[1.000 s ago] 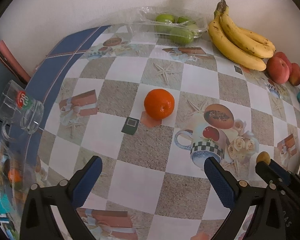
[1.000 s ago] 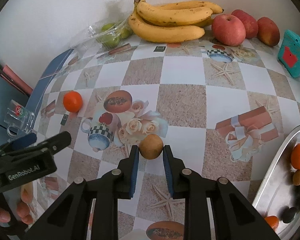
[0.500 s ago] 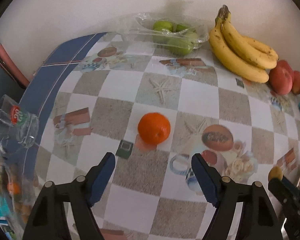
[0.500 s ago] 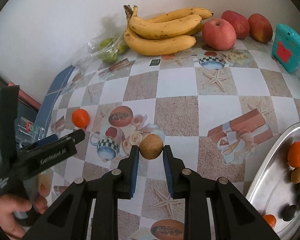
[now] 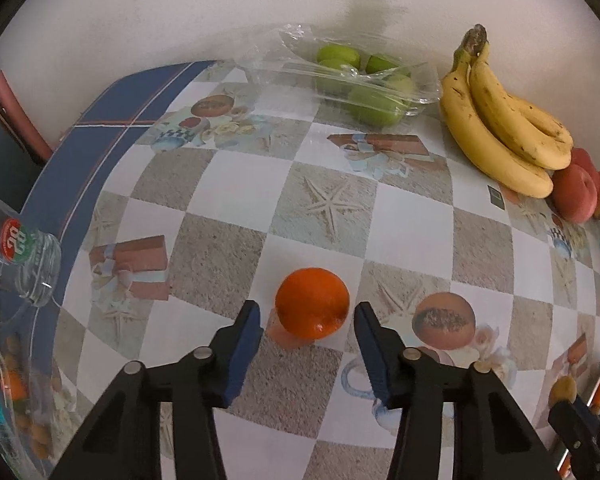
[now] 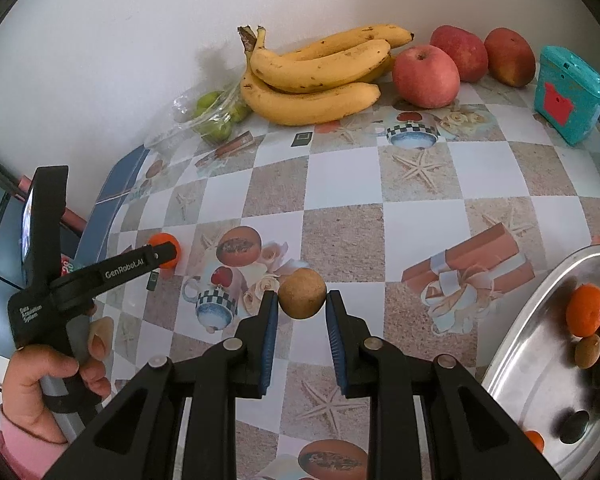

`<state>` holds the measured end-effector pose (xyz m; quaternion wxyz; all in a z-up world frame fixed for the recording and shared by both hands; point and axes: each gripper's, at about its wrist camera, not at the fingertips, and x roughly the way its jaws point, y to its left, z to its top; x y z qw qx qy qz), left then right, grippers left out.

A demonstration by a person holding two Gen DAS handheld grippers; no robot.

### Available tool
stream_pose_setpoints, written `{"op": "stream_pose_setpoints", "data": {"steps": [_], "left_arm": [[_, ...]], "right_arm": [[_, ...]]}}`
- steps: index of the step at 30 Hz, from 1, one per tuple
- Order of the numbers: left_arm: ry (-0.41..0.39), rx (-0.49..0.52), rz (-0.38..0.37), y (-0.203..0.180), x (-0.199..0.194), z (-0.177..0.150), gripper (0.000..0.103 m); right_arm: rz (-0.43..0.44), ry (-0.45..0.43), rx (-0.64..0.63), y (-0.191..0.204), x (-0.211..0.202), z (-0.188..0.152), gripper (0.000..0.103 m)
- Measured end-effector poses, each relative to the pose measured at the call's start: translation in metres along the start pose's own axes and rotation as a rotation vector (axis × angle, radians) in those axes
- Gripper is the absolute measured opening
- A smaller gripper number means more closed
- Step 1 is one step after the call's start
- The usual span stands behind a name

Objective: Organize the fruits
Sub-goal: 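Grasp the tangerine with the left tool while the right tool holds the kiwi, then carry the tangerine over the steel bowl with the left tool while the right tool carries the kiwi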

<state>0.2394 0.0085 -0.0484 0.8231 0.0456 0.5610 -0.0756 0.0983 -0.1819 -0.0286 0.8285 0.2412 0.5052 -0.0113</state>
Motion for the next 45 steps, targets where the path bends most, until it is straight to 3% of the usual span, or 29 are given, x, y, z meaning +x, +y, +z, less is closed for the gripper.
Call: {"op": "stream_pose_setpoints", "data": {"steps": [3, 16, 29, 45], "left_arm": [[-0.009, -0.014, -0.024, 0.002, 0.0, 0.0, 0.04], [-0.027, -0.075, -0.039, 0.001, -0.012, -0.011, 0.038], [0.01, -0.16, -0.112, -0.027, -0.042, -0.06, 0.038], [-0.08, -0.142, -0.125, -0.042, -0.097, -0.115, 0.039]], "right_arm": [[-0.001, 0.004, 0.004, -0.001, 0.001, 0.0, 0.025], [-0.003, 0.026, 0.009, -0.002, 0.007, -0.002, 0.025], [-0.002, 0.016, 0.028, -0.004, -0.018, -0.02, 0.025], [-0.042, -0.046, -0.011, -0.005, -0.071, -0.045, 0.025]]}}
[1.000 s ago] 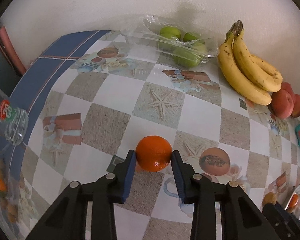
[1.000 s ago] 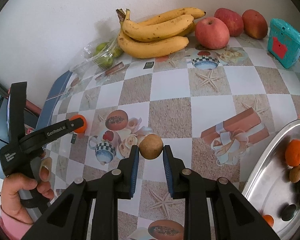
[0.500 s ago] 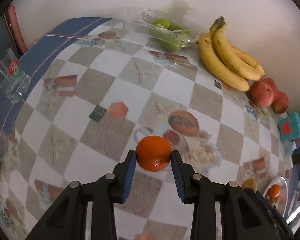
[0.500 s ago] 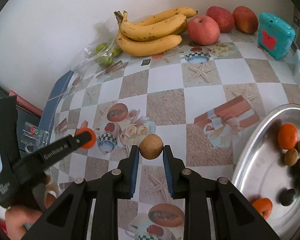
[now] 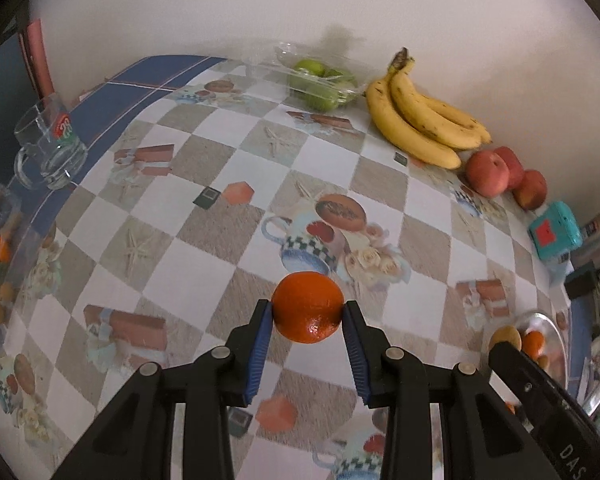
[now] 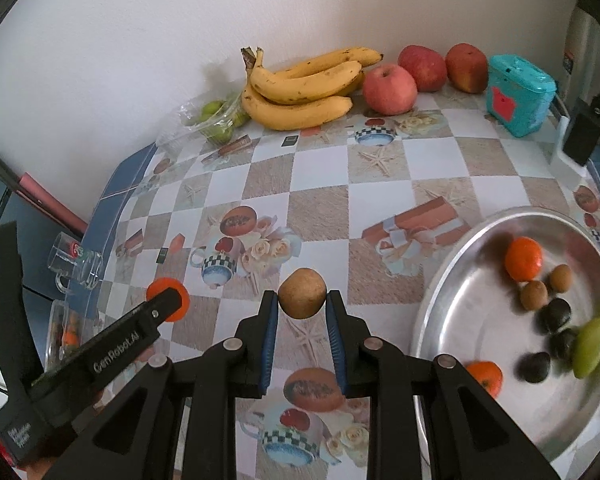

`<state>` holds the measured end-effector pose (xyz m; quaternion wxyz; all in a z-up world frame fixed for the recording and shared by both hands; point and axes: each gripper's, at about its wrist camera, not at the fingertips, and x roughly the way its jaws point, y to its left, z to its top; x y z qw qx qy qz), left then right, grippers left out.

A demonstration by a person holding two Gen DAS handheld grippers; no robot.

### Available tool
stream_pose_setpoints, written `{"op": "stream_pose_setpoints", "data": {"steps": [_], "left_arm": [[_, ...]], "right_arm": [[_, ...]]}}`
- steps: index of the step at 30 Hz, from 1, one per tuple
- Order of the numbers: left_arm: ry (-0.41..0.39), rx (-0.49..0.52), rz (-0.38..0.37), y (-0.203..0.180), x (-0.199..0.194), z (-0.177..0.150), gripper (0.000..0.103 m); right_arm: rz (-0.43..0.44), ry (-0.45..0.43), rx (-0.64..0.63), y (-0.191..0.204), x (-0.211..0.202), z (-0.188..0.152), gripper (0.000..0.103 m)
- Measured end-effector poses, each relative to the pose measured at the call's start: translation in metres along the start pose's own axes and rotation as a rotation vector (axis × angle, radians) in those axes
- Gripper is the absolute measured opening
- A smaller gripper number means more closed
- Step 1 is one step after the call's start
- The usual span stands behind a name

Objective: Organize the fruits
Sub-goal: 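Carry the tangerine over the steel bowl with the left tool while the right tool carries the kiwi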

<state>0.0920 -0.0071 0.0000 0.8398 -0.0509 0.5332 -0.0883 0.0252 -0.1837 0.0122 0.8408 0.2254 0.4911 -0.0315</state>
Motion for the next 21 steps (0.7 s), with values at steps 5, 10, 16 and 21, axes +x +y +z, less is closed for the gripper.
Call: {"op": "stream_pose_setpoints", "data": {"steps": [5, 10, 16, 21], "left_arm": [[-0.012, 0.032, -0.023, -0.009, -0.012, -0.013, 0.039], [-0.017, 0.062, -0.052, -0.021, -0.021, -0.025, 0.039], [-0.003, 0.119, -0.071, -0.04, -0.021, -0.035, 0.038], [0.018, 0.181, -0.125, -0.06, -0.017, -0.043, 0.038]], "right_arm": [[-0.028, -0.008, -0.003, -0.008, -0.013, -0.014, 0.025], [-0.051, 0.002, 0.005, -0.021, -0.021, -0.03, 0.025], [-0.082, 0.009, 0.052, -0.047, -0.031, -0.043, 0.025], [-0.119, 0.004, 0.116, -0.078, -0.043, -0.048, 0.025]]}}
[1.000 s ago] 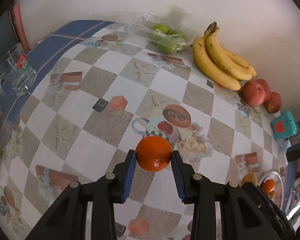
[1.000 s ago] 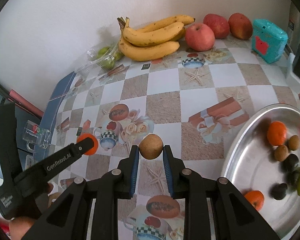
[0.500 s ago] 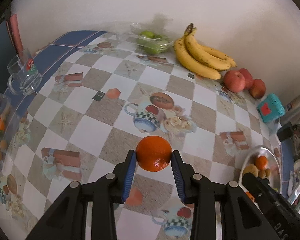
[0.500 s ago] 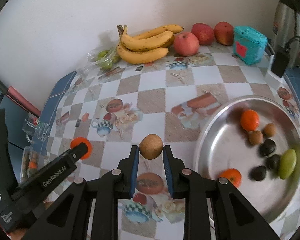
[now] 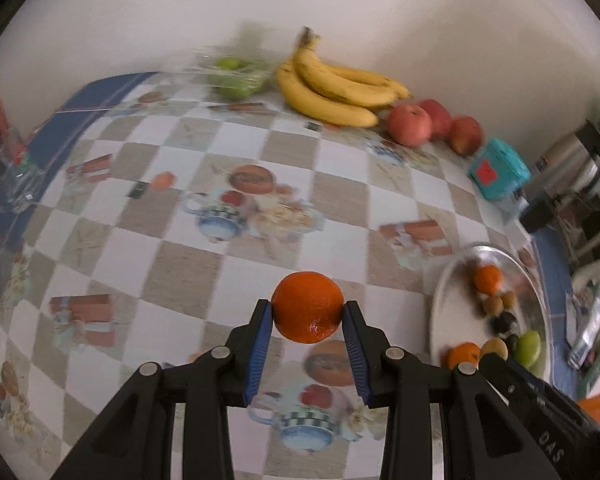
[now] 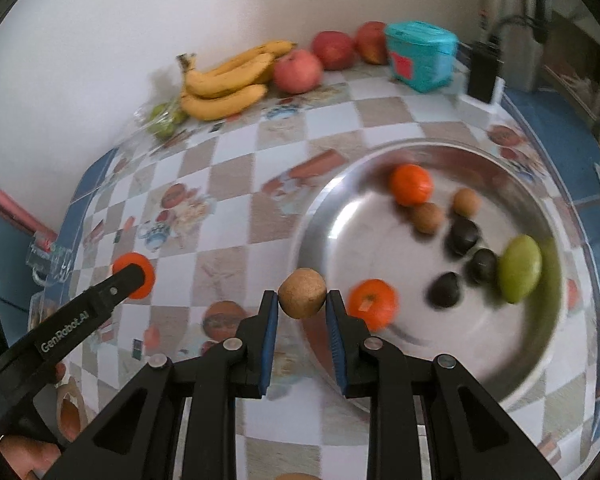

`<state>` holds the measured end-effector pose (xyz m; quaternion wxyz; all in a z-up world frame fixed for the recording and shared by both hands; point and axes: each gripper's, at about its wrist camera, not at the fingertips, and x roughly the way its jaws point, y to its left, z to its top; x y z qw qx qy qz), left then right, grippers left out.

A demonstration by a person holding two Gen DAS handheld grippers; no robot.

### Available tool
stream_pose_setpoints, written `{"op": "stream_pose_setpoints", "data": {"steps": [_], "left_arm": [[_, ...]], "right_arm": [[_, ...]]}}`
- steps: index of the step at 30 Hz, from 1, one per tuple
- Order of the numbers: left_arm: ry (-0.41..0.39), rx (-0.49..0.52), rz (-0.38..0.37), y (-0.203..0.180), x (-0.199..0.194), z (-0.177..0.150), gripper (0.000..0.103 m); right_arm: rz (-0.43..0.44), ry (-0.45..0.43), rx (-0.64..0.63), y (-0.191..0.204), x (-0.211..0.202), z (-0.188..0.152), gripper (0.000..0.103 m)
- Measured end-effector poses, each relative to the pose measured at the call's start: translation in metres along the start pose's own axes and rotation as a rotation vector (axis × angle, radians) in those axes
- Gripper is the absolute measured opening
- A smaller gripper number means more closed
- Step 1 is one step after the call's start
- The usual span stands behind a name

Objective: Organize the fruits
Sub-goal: 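Carry the tangerine over the steel bowl with the left tool while the right tool carries the kiwi, then open the left tool to drop the tangerine while the right tool drops the kiwi in the bowl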

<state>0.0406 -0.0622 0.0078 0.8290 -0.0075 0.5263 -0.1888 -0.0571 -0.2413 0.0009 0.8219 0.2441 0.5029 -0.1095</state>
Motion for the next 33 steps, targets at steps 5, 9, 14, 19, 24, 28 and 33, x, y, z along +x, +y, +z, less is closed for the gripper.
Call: {"op": "stream_pose_setpoints", "data": {"steps": [5, 9, 14, 19, 24, 28, 33], "left_arm": [[0.019, 0.069, -0.045, -0.027, 0.009, -0.006, 0.038], [0.014, 0.156, -0.097, -0.056, 0.01, -0.011, 0.038], [0.032, 0.224, -0.163, -0.083, 0.019, -0.017, 0.039], [0.048, 0.287, -0.196, -0.103, 0.027, -0.022, 0.039], [0.06, 0.309, -0.195, -0.11, 0.033, -0.024, 0.039], [0.066, 0.31, -0.197, -0.11, 0.035, -0.024, 0.039], [0.065, 0.312, -0.201, -0.111, 0.034, -0.024, 0.04]], "right_arm": [[-0.036, 0.02, 0.065, -0.031, 0.0, 0.0, 0.025], [-0.048, 0.027, 0.096, -0.047, -0.001, -0.001, 0.025], [-0.058, 0.037, 0.114, -0.058, -0.001, -0.004, 0.026], [-0.064, 0.057, 0.126, -0.064, 0.003, -0.007, 0.026], [-0.064, 0.09, 0.118, -0.063, 0.009, -0.009, 0.026], [-0.069, 0.098, 0.109, -0.06, 0.01, -0.009, 0.026], [-0.065, 0.114, 0.115, -0.06, 0.013, -0.01, 0.026]]}}
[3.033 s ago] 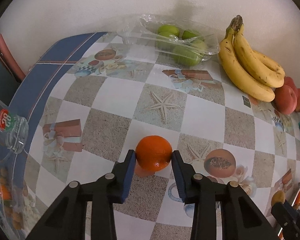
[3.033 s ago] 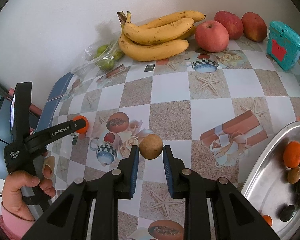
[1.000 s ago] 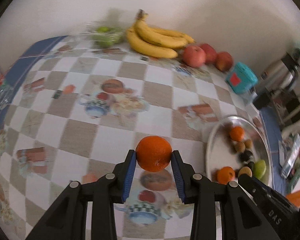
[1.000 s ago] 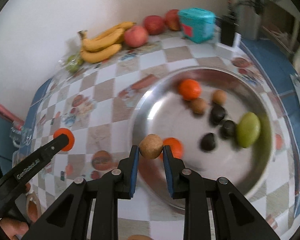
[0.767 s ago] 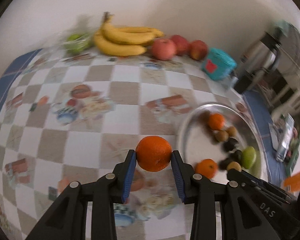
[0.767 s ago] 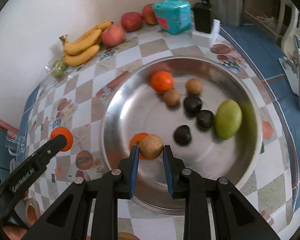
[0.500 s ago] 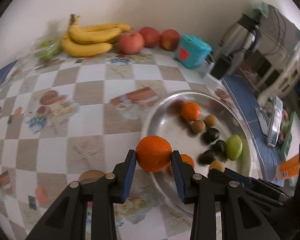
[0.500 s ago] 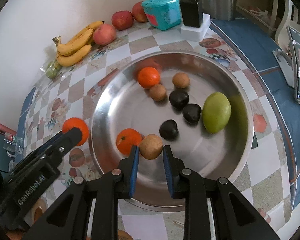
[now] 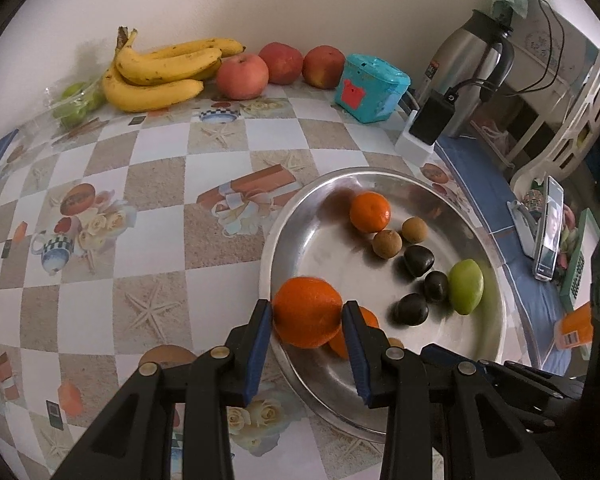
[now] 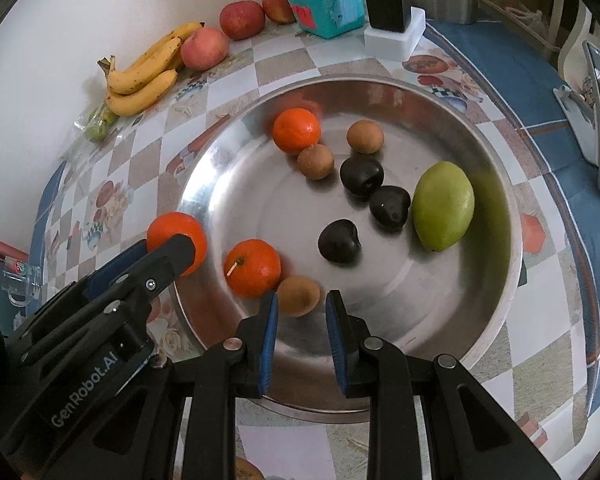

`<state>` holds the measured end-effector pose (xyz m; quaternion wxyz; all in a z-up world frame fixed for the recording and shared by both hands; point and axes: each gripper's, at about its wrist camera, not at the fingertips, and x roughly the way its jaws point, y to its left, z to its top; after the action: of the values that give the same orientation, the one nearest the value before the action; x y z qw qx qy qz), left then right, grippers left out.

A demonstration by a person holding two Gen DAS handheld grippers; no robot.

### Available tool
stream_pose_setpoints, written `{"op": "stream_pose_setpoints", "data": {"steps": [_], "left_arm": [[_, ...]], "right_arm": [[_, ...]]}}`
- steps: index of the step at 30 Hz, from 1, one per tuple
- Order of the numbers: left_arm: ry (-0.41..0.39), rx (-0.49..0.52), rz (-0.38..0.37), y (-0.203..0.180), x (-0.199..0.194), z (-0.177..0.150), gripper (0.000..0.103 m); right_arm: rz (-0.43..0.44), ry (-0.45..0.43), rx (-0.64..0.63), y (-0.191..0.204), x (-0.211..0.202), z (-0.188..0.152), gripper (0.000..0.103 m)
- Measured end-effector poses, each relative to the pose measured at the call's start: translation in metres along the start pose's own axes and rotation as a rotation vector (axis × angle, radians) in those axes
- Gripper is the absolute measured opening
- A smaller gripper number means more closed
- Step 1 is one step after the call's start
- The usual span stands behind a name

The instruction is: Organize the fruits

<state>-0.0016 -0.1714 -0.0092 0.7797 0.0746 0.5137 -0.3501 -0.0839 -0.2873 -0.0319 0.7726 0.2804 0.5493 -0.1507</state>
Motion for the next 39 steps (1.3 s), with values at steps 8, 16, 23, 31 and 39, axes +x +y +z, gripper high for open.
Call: {"op": "stream_pose_setpoints", "data": {"steps": [8, 16, 23, 31, 39], "left_arm": [[-0.012, -0.013, 0.004, 0.003, -0.006, 0.002, 0.04], [0.014, -0.103, 0.073, 0.029, -0.008, 0.002, 0.048], [0.101, -0.146, 0.251, 0.056, 0.0, -0.006, 0.05], [0.111, -0.175, 0.272, 0.067, -0.002, -0.01, 0.055], [0.149, -0.174, 0.368, 0.072, 0.004, -0.013, 0.093]], "right_arm": [[0.005, -0.009, 0.005, 0.0, -0.001, 0.002, 0.026], [0.031, -0.089, 0.037, -0.005, -0.018, 0.006, 0.026], [0.032, -0.091, 0.048, -0.008, -0.018, 0.008, 0.026], [0.035, -0.087, 0.037, -0.004, -0.015, 0.008, 0.026], [-0.011, -0.08, 0.016, -0.002, -0.009, 0.009, 0.064]]}}
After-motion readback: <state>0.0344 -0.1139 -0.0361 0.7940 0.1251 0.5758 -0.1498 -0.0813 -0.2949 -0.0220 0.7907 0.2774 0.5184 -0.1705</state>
